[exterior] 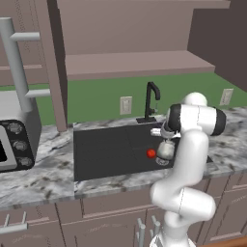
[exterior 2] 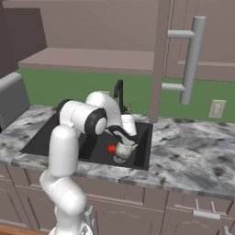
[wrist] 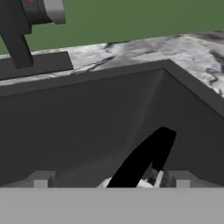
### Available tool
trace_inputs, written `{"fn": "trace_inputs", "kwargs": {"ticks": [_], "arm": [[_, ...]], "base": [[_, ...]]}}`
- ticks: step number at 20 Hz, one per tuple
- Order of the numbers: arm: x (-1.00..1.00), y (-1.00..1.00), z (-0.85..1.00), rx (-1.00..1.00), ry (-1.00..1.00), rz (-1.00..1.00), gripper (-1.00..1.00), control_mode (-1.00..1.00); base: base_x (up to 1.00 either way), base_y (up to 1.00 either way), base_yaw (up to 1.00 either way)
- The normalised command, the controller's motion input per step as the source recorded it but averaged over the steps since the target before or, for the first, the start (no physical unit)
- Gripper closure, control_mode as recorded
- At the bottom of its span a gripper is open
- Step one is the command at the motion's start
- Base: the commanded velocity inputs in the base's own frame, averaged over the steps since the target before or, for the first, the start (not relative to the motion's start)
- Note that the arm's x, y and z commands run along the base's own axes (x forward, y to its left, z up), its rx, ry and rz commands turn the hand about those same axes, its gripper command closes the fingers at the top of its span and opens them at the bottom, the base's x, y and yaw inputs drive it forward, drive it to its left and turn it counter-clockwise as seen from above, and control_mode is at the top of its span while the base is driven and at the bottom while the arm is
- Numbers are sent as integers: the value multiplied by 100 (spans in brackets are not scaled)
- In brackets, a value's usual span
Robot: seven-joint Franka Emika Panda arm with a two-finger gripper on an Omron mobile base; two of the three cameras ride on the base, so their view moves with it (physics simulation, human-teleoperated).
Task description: Open the cabinet, pick the kettle from the cabinet, and place it in the sink.
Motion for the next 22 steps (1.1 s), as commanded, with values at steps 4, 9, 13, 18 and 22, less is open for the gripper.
{"fn": "trace_inputs", "kwargs": {"ticks": [4,9,13,18,22], "arm": [[-66,11,-31,-7,-3,-10,-100,-100],[-60,23,-27,-7,0,-15,-100,-100],[-39,23,-11,-1,0,-12,-100,-100],[-25,17,5,0,0,-9,-100,-100],[-15,3,26,0,5,-5,-100,-100]], "base": [[0,0,0],[0,0,0],[0,0,0],[0,0,0],[0,0,0]]}}
